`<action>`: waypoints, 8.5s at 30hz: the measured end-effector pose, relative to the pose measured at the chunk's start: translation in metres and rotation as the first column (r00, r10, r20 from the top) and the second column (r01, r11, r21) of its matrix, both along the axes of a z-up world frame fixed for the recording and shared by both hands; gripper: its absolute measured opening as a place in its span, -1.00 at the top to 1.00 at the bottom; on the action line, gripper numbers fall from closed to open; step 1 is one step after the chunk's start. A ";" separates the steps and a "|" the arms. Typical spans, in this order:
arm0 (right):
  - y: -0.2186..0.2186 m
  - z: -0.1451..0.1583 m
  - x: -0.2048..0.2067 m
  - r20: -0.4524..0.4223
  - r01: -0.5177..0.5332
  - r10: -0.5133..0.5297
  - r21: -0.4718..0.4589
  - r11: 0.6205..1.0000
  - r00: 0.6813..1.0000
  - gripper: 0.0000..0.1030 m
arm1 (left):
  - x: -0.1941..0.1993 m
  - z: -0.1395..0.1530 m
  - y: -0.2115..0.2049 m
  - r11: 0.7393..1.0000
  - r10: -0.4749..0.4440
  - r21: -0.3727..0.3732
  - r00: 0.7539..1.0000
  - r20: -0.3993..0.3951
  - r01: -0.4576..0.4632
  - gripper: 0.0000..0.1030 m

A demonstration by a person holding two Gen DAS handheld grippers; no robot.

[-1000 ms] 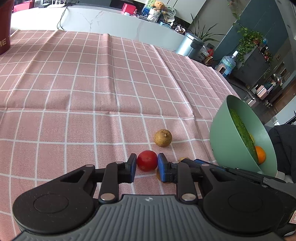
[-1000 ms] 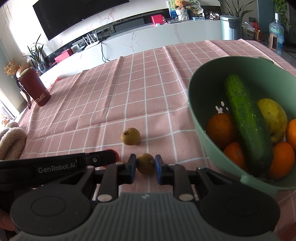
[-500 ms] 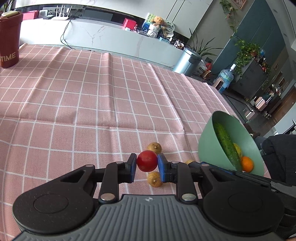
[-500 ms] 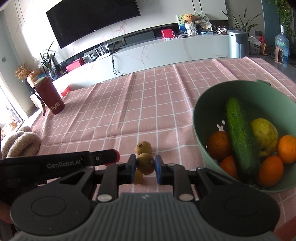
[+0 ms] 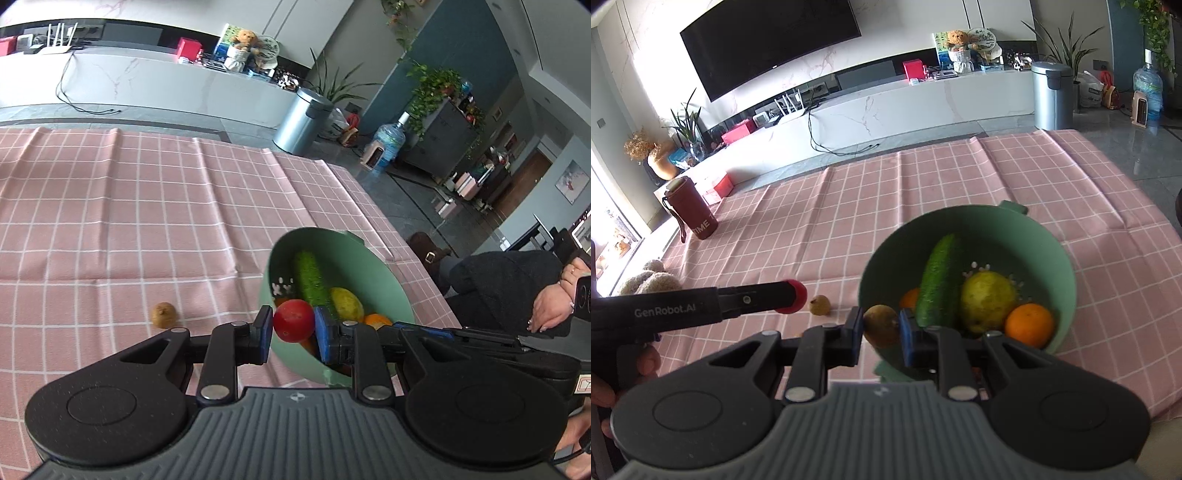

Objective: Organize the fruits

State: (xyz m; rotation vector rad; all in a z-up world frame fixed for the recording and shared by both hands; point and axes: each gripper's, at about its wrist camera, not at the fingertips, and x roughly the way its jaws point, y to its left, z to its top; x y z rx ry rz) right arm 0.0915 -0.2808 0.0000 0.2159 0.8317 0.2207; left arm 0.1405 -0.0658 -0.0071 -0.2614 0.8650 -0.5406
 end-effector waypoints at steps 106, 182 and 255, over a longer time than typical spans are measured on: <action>0.098 -0.073 0.025 0.043 -0.085 0.085 -0.003 0.996 0.995 0.77 | 0.003 -0.098 0.039 0.946 -0.016 0.324 1.000 -0.001 0.016 0.46; -0.066 -0.022 0.032 -0.011 -0.123 0.123 -0.177 0.977 0.992 0.55 | 0.064 -0.025 -0.111 0.971 -0.157 0.170 0.985 -0.066 0.167 0.46; 0.021 0.022 -0.106 0.328 0.146 -0.116 -0.068 0.987 0.938 -0.70 | -0.111 0.051 -0.012 0.838 0.133 0.408 0.860 0.492 -0.362 -0.85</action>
